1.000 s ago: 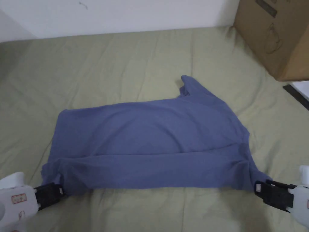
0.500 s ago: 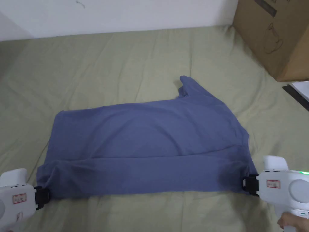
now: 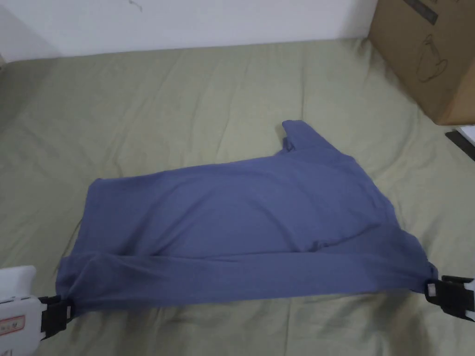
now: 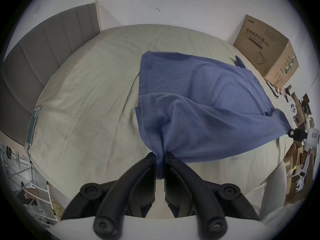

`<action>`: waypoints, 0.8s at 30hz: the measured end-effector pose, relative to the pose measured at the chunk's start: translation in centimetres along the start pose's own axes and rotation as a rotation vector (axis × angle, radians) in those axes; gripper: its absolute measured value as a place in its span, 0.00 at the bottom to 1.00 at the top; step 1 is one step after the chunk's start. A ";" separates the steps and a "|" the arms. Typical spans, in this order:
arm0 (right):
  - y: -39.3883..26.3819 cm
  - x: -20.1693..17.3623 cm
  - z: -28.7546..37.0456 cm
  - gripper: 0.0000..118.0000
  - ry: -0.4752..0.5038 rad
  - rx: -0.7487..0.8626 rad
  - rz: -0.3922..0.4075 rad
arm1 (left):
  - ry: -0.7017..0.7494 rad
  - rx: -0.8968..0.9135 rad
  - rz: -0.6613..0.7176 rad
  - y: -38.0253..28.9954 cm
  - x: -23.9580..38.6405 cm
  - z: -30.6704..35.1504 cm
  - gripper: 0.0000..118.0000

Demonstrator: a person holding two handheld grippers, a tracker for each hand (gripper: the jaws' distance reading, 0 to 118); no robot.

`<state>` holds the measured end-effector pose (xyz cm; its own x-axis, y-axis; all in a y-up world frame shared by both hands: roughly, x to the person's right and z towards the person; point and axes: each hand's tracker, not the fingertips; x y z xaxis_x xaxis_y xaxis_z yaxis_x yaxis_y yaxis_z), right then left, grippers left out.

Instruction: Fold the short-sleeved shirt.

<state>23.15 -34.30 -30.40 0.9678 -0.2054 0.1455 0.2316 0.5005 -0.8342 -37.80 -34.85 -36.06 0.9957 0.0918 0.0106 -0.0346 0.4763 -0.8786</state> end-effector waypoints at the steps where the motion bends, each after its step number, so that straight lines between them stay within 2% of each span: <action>1: -0.9 0.1 0.2 0.05 -0.007 -0.011 0.006 | -0.001 0.000 -0.001 -0.7 -0.2 0.4 0.05; 5: -4.9 0.3 -0.8 0.04 -0.070 -0.120 0.061 | 0.018 -0.034 0.012 -4.8 -0.1 0.6 0.05; 10: -7.0 0.9 -2.1 0.04 -0.051 -0.135 0.017 | -0.018 -0.049 0.099 -7.3 -1.4 -1.1 0.06; 11: -6.9 0.8 -2.0 0.04 -0.051 -0.108 0.021 | -0.011 -0.028 0.121 -7.3 -1.6 -1.2 0.17; 12: -6.6 0.8 -1.9 0.04 -0.058 -0.091 0.027 | 0.013 -0.035 0.123 -7.1 -1.8 -1.4 0.35; 13: -6.1 0.7 -1.5 0.15 -0.065 -0.078 0.030 | 0.015 -0.046 0.119 -6.8 -1.8 -1.5 0.57; 14: -5.6 0.6 -1.0 0.49 -0.066 -0.064 0.031 | 0.014 -0.034 0.121 -6.8 -1.9 -1.3 0.80; 15: -5.1 0.6 -0.6 0.78 -0.065 -0.047 0.028 | 0.013 -0.012 0.126 -6.7 -2.1 -0.8 0.89; 16: -4.7 0.5 0.0 0.92 -0.057 -0.033 0.025 | 0.008 0.007 0.132 -6.3 -2.2 0.1 0.91; 18: -3.5 0.2 1.6 0.87 -0.022 0.048 0.022 | -0.027 0.067 0.157 -5.1 -1.6 2.1 0.89; 19: -2.9 0.0 2.0 0.83 -0.021 0.062 0.022 | -0.044 0.094 0.169 -4.5 -1.5 2.8 0.83; 20: -2.3 -0.3 2.2 0.73 -0.033 0.058 0.023 | -0.054 0.136 0.171 -3.9 -1.4 3.4 0.61; 21: -1.7 -0.7 2.3 0.56 -0.032 0.067 0.025 | -0.051 0.160 0.169 -3.1 -0.4 4.1 0.33; 22: -1.1 -0.9 2.3 0.34 -0.024 0.084 0.031 | -0.035 0.170 0.157 -2.4 0.0 4.1 0.10; 23: -0.5 -1.4 2.1 0.04 -0.017 0.097 0.036 | -0.018 0.190 0.139 -1.7 0.4 3.7 0.03; 24: 0.0 -1.8 1.6 0.00 -0.011 0.101 0.036 | -0.013 0.205 0.129 -1.1 0.6 3.3 0.02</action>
<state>21.55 -32.56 -29.81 0.9765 -0.1767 0.1233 0.2053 0.5899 -0.7809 -37.43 -32.48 -33.49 0.9808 0.1739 -0.0877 -0.1790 0.6274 -0.7579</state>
